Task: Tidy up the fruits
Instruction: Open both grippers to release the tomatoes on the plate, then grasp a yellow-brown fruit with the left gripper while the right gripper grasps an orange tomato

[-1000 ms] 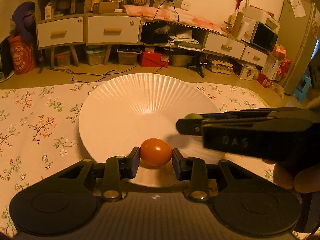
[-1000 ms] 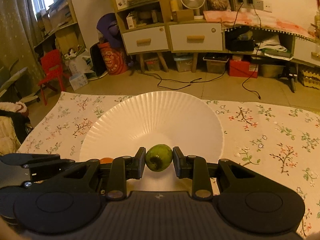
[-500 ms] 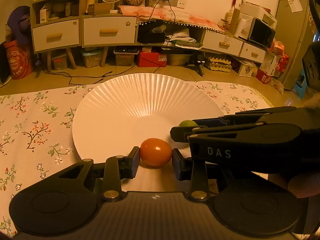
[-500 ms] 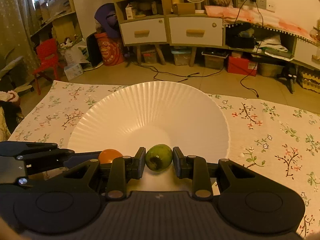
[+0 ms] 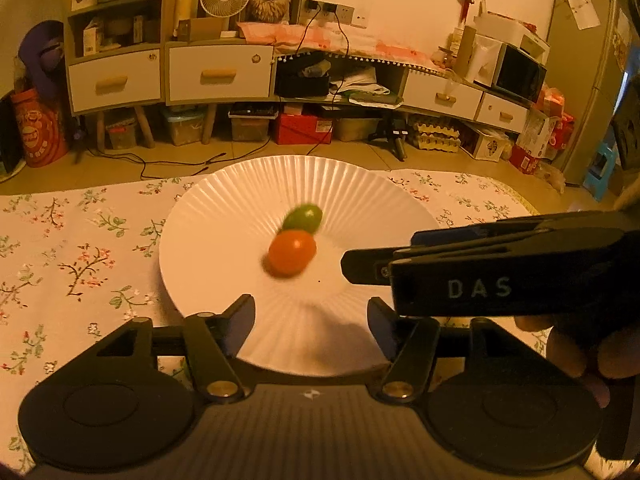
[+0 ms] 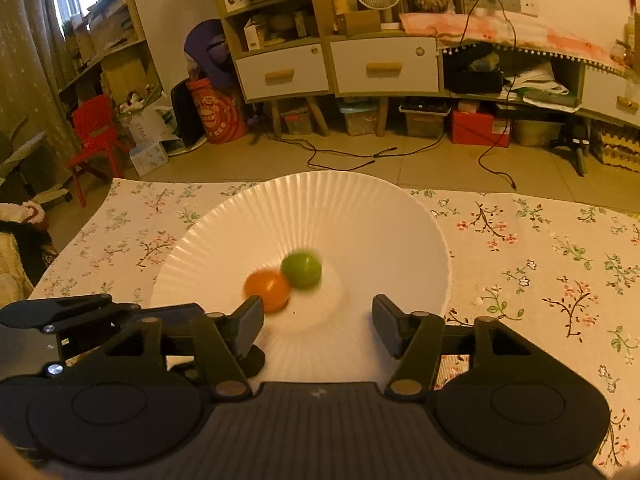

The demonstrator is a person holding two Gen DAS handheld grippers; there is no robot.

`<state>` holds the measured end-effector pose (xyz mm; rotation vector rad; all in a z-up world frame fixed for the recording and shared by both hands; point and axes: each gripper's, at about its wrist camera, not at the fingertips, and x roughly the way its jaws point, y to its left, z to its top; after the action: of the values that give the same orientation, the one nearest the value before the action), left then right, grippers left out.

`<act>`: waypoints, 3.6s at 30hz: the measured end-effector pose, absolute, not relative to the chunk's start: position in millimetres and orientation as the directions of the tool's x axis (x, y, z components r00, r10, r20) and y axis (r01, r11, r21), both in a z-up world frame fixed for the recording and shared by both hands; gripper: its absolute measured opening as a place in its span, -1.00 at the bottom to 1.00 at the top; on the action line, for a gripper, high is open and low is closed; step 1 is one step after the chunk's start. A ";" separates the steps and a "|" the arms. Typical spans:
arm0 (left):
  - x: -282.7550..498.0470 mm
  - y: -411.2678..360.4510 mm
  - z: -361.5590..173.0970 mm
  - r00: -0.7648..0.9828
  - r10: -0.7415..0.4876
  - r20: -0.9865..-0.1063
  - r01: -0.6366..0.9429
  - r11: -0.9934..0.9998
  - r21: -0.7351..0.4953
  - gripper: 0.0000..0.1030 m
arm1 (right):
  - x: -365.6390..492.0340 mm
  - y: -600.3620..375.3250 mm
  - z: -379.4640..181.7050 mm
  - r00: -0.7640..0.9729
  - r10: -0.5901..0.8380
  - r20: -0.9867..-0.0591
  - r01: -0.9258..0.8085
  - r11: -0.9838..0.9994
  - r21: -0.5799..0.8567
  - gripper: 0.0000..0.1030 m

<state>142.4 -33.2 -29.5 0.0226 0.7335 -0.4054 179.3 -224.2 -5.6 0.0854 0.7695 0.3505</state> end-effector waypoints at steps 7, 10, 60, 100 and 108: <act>126.5 -26.0 -21.1 0.680 -0.367 -0.635 0.399 0.912 -0.101 0.74 | 166.2 -221.1 6.1 0.682 0.346 -0.644 -0.286 0.937 0.200 0.43; 119.5 -21.9 -18.9 0.681 -0.369 -0.633 0.402 0.910 -0.098 0.85 | 159.4 -220.9 11.5 0.694 0.347 -0.630 -0.290 0.937 0.196 0.58; 18.7 99.6 -47.7 0.667 -0.305 -0.679 0.339 0.937 -0.087 1.00 | 25.5 -193.9 -13.7 0.664 0.423 -0.616 -0.450 0.885 0.123 0.99; 5.9 78.8 -71.0 0.691 -0.335 -0.640 0.410 0.912 -0.035 0.04 | 16.7 -179.1 -45.8 0.682 0.354 -0.640 -0.468 0.883 -0.010 0.13; 6.5 77.4 -70.0 0.695 -0.336 -0.635 0.404 0.914 -0.041 -0.32 | 14.2 -173.7 -43.7 0.668 0.377 -0.642 -0.503 0.864 -0.016 -0.16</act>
<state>6.5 77.4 -70.0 0.1045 0.6875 -0.4139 14.2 -173.7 -43.7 -0.1990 0.6761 0.4997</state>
